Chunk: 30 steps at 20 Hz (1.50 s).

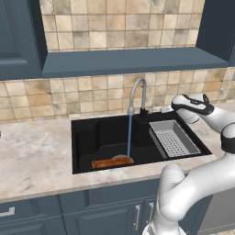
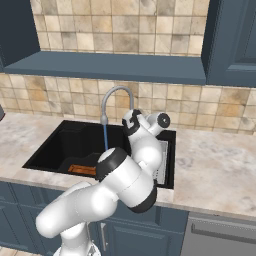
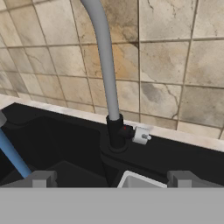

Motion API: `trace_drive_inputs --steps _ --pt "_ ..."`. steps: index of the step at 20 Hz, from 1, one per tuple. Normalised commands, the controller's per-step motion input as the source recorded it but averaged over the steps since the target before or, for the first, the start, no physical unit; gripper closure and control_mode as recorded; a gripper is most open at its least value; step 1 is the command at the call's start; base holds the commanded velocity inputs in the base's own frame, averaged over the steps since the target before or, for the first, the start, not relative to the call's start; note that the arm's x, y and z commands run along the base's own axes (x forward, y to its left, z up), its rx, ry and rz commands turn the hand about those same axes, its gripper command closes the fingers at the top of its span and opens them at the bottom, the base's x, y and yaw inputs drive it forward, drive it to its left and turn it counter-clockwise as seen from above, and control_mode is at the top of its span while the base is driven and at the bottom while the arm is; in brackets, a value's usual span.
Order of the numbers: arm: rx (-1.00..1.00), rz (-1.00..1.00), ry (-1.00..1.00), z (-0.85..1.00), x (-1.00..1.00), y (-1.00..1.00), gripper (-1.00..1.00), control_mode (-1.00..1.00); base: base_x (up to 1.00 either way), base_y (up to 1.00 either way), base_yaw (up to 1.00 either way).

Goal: Turn on the sink faucet with hot water and rinse the cutting board for ten seconds, then turn off the faucet. Push the cutting board to reach the water if necessary.

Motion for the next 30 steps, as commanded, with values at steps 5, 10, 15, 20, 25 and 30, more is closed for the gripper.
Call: trace_drive_inputs --steps 5,10,15,20,25,30 --pt "0.00 0.00 0.00 0.00 0.00 0.00 -1.00 -1.00 0.00 0.00 0.00" --pt "0.00 0.00 0.00 0.00 0.00 0.00 -1.00 -1.00 0.00 0.00 0.00" --pt "0.00 0.00 0.00 0.00 0.00 0.00 -1.00 -1.00 0.00 0.00 0.00" --pt "0.00 0.00 0.00 0.00 0.00 0.00 -1.00 -1.00 0.00 0.00 0.00" --pt "0.00 0.00 0.00 0.00 0.00 0.00 -1.00 -1.00 0.00 0.00 0.00" --pt "0.00 0.00 0.00 0.00 0.00 0.00 -1.00 -1.00 0.00 0.00 0.00"
